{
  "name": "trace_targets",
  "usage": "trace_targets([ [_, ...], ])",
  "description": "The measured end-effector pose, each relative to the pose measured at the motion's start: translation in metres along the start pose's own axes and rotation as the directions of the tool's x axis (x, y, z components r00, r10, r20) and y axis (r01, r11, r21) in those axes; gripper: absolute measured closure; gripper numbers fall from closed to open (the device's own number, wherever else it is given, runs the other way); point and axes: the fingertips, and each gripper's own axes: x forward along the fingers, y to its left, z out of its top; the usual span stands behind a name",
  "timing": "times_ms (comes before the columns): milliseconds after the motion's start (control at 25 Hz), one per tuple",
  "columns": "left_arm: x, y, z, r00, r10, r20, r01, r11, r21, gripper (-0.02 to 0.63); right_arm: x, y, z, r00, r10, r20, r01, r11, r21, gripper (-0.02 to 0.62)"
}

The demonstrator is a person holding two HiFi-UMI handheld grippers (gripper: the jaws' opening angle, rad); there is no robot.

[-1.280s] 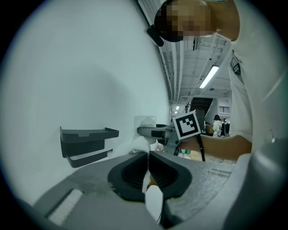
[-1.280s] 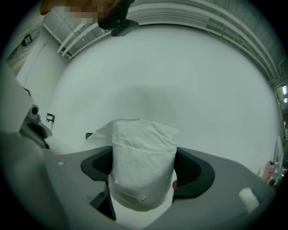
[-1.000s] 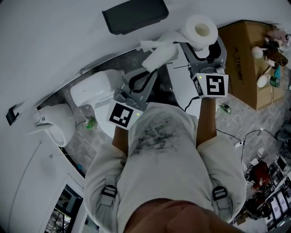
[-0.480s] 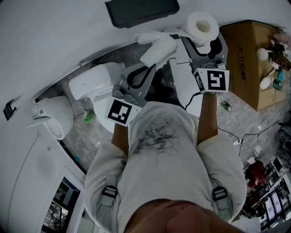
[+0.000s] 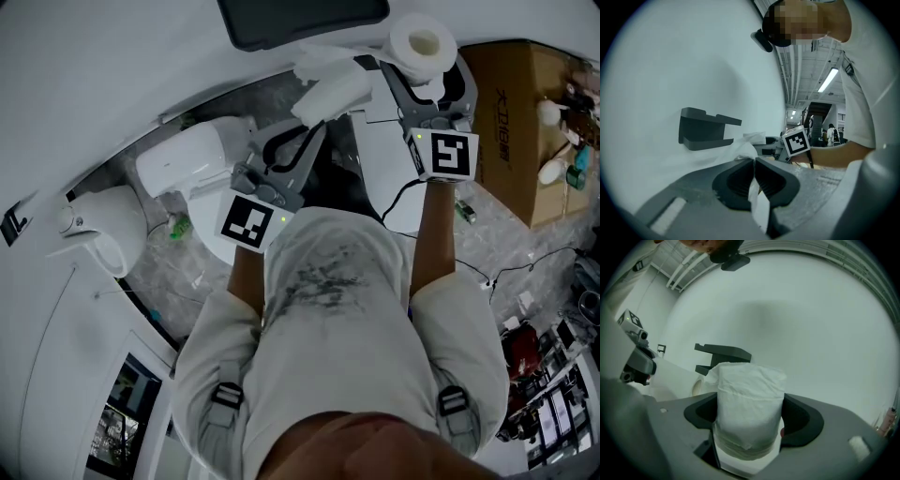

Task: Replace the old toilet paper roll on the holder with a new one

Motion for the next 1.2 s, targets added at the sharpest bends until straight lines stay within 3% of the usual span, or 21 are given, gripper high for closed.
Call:
trace_targets([
  [320, 0.009, 0.012, -0.004, 1.0, 0.01, 0.009, -0.01, 1.0, -0.006, 0.591, 0.018, 0.002, -0.026, 0.994, 0.03, -0.106, -0.04, 0.994, -0.1, 0.199],
  [920, 0.012, 0.014, -0.003, 0.999, 0.027, 0.029, -0.027, 1.0, -0.01, 0.591, 0.036, 0.015, -0.034, 0.981, 0.089, -0.171, -0.129, 0.961, -0.246, 0.199],
  [1200, 0.01, 0.017, -0.004, 0.999, 0.036, 0.036, -0.036, 0.999, -0.014, 0.591, 0.043, 0.019, -0.035, 0.976, 0.09, -0.199, -0.155, 0.928, -0.339, 0.199],
])
